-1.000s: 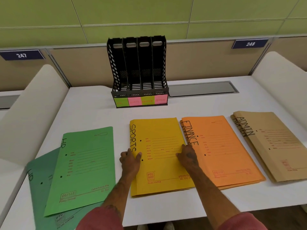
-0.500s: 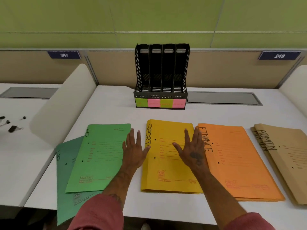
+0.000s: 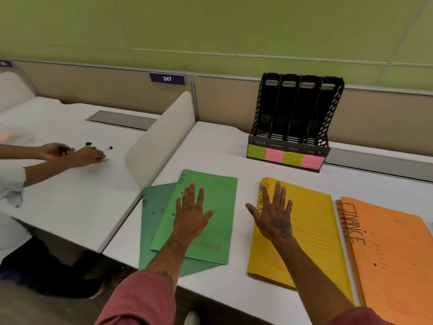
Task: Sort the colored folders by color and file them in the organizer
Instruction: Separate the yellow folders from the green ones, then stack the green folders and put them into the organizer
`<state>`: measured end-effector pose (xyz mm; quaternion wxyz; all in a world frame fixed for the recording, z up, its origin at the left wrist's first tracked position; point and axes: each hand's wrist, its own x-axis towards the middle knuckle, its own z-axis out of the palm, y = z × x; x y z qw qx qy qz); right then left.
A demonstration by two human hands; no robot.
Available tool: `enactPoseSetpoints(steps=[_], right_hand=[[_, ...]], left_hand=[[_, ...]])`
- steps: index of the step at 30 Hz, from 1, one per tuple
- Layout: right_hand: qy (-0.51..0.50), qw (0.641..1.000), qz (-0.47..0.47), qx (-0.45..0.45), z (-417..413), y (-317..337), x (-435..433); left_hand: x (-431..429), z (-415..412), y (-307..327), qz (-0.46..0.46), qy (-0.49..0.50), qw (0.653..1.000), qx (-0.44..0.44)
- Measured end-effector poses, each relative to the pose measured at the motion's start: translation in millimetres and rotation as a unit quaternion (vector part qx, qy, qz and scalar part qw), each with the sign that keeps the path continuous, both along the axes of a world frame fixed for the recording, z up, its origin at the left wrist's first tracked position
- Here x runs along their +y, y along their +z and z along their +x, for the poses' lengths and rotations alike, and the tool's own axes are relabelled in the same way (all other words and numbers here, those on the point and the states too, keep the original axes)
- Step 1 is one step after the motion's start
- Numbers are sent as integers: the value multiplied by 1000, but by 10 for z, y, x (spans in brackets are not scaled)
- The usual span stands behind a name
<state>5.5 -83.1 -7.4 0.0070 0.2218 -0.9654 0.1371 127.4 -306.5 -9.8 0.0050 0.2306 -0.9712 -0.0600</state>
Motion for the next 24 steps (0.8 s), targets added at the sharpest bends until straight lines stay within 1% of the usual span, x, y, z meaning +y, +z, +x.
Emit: enactPoseSetpoints(steps=[3, 9, 14, 17, 19, 21, 22, 24], right_hand=[[-1, 1000, 9, -11, 97, -85, -374], [-9, 998, 0, -63, 340, -277, -1007], [-34, 991, 4, -131, 541, -370, -1229], [-61, 981, 14, -185, 590, -407, -1244], [-85, 970, 12, -225, 592, -419, -1239], [-110, 964, 1, -241, 562, -407, -1246], [-119, 963, -11, -243, 539, -394, -1260], [-139, 957, -56, -248, 505, -362, -1295]], left_hand=[[-327, 81, -35, 14, -5, 1000, -15], [-923, 157, -130, 54, -23, 998, -30], [-1142, 192, -278, 119, -13, 992, -50], [-1150, 181, -352, 179, 7, 982, -62], [-1123, 163, -375, 235, 44, 970, -51], [-1090, 115, -377, 292, 95, 952, -5], [-1089, 82, -363, 326, 124, 937, 22], [-1121, 23, -311, 416, 181, 888, 70]])
